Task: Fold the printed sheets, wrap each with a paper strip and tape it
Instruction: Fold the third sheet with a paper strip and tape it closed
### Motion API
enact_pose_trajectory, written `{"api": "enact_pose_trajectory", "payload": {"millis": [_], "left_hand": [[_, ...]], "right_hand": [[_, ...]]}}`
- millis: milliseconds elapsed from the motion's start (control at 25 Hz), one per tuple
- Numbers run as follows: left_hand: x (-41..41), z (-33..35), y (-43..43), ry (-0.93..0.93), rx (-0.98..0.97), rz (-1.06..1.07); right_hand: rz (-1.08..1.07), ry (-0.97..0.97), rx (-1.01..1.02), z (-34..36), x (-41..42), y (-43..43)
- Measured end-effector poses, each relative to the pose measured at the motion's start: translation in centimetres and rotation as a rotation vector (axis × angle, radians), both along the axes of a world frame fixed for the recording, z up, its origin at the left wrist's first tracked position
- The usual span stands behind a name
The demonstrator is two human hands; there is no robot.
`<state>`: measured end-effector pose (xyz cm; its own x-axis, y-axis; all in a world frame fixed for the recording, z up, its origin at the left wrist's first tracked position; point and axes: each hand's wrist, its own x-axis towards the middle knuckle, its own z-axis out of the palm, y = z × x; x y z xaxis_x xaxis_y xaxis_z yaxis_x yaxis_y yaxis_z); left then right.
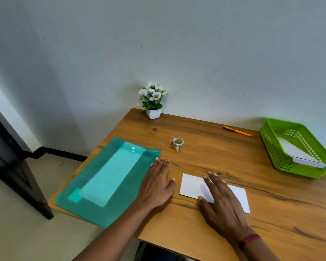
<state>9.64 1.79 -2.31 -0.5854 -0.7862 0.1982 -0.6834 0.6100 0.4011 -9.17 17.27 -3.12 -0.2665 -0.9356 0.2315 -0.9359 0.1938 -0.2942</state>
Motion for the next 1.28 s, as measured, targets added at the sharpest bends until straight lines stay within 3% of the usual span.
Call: {"api": "enact_pose_trajectory", "payload": {"millis": [280,520,760,1000,1120,1280], "left_hand": [[10.7,1.4,-8.4,0.021,-0.037,0.262],[15.0,1.2,-11.9,0.033,-0.005,0.445],[16.0,-0.3,-11.1,0.096,-0.016,0.512],[16.3,-0.5,-11.6,0.244,0.006,0.519],[16.4,-0.8,-11.9,0.321,0.017,0.544],[16.6,-1.2,-11.8,0.38,0.02,0.571]], "right_hand": [[0.437,0.038,-0.062,3.5,7.1,-12.3],[0.571,0.039,0.037,2.4,12.6,-19.3],[0.501,-0.047,0.123,1.7,14.3,-23.5],[0.264,-0.242,0.093,3.3,11.7,-29.0],[0.159,-0.272,0.163,3.8,10.8,-31.9],[0.173,-0.299,0.316,4.5,11.2,-34.1]]}}
